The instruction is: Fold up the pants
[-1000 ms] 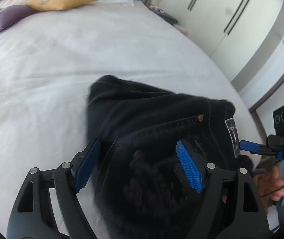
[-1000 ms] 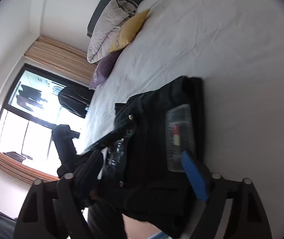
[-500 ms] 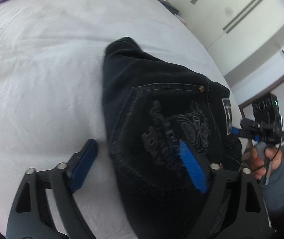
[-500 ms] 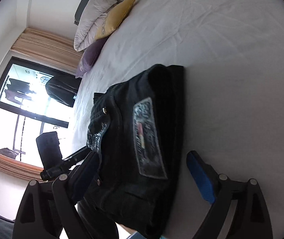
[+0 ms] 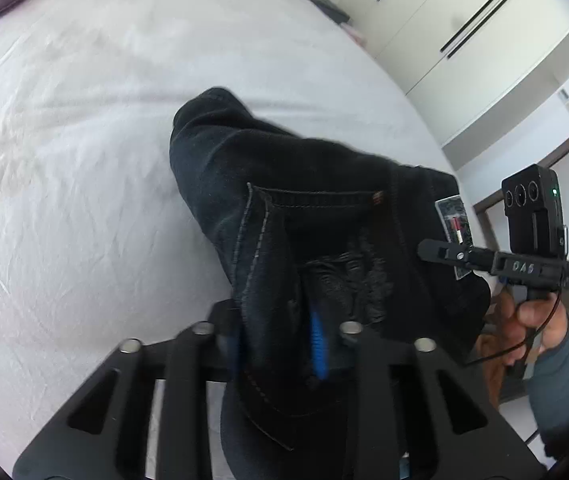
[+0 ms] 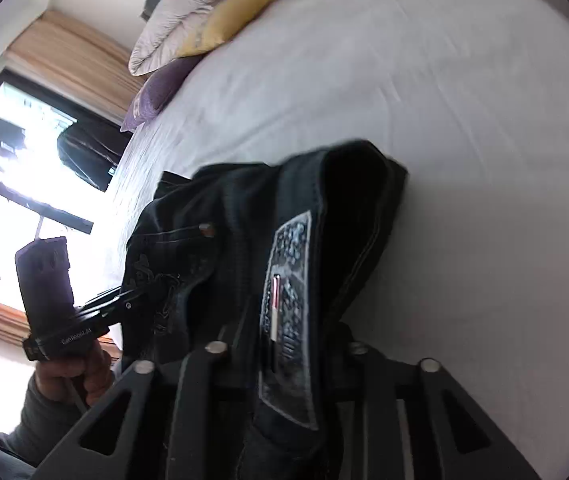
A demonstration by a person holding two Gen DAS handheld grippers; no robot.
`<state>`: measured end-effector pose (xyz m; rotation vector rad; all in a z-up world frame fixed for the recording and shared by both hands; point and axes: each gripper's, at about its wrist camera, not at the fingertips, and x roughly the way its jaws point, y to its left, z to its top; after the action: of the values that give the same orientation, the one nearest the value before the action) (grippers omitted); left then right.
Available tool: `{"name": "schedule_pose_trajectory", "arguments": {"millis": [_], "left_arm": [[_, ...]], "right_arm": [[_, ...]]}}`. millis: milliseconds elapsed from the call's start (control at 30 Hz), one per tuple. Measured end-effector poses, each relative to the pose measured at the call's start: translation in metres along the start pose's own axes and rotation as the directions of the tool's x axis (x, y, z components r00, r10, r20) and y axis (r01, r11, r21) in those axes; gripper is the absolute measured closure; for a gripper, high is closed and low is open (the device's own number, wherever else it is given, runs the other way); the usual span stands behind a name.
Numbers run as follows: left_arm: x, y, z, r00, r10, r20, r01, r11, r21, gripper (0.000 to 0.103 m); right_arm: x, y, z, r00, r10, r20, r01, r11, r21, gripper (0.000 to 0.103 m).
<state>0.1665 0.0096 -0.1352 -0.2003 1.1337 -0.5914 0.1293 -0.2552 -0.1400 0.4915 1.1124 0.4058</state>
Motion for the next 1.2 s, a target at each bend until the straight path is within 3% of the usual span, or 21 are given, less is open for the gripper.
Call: {"name": "schedule_pose_trajectory", "arguments": {"millis": [100,300,500,633,700,733,767,833,900,1033,1100,1133,1167,1200], "left_arm": [[-0.024,-0.007,0.013,0.997,-0.039,0.072,0.040,0.999,-0.013,0.088],[-0.063,-0.019,0.074,0.976,-0.017,0.216,0.006,0.999,0.052,0.087],[-0.035,0.001,0.125,0.975,0.051,0.217,-0.066,0.996,0.062,0.086],[0.027,0.017,0.142,0.982,0.097,0.160,-0.101,0.995,0.017,0.084],[0.060,0.030,0.139,0.982,0.150,0.115,-0.151,0.989,-0.006,0.076],[0.069,0.034,0.138,0.980,0.167,0.104,-0.165,0.986,-0.024,0.071],[0.073,0.039,0.134,0.980,0.170,0.107,-0.165,0.985,-0.050,0.061],[0.069,0.042,0.130,0.981,0.150,0.122,-0.142,0.987,-0.070,0.056],[0.058,0.038,0.126,0.974,0.178,0.137,-0.171,0.983,-0.060,0.046],[0.016,0.021,0.114,0.942,0.222,0.253,-0.218,0.975,-0.043,0.025],[-0.019,0.001,0.104,0.903,0.239,0.357,-0.244,0.969,-0.031,0.002],[-0.034,-0.012,0.095,0.887,0.240,0.396,-0.252,0.967,-0.021,0.000],[-0.052,-0.025,0.085,0.851,0.250,0.462,-0.277,0.961,-0.011,0.000],[-0.071,-0.042,0.072,0.804,0.265,0.533,-0.313,0.950,-0.001,0.000]], "right_arm": [[-0.020,0.022,0.011,0.998,0.007,0.058,-0.004,0.998,-0.056,0.083],[-0.056,0.049,0.071,0.983,0.034,0.180,-0.006,0.989,-0.150,0.083],[-0.029,0.036,0.135,0.980,-0.030,0.196,0.061,0.986,-0.155,0.083],[0.025,0.000,0.153,0.987,-0.075,0.143,0.085,0.994,-0.065,0.081],[0.046,-0.020,0.150,0.983,-0.136,0.126,0.140,0.990,-0.019,0.065],[0.054,-0.033,0.147,0.978,-0.172,0.119,0.171,0.985,0.021,0.052],[0.053,-0.039,0.142,0.980,-0.155,0.129,0.150,0.988,0.044,0.050],[0.041,-0.049,0.132,0.982,-0.099,0.161,0.088,0.993,0.076,0.039],[0.027,-0.052,0.123,0.978,-0.105,0.180,0.091,0.992,0.084,0.032],[-0.017,-0.059,0.098,0.958,-0.109,0.267,0.078,0.989,0.123,0.025],[-0.046,-0.053,0.081,0.930,-0.152,0.336,0.116,0.985,0.126,0.020],[-0.058,-0.048,0.073,0.914,-0.172,0.366,0.136,0.983,0.123,0.017],[-0.075,-0.038,0.062,0.889,-0.207,0.408,0.175,0.978,0.115,0.017],[-0.087,-0.031,0.055,0.869,-0.228,0.439,0.203,0.974,0.104,0.017]]}}
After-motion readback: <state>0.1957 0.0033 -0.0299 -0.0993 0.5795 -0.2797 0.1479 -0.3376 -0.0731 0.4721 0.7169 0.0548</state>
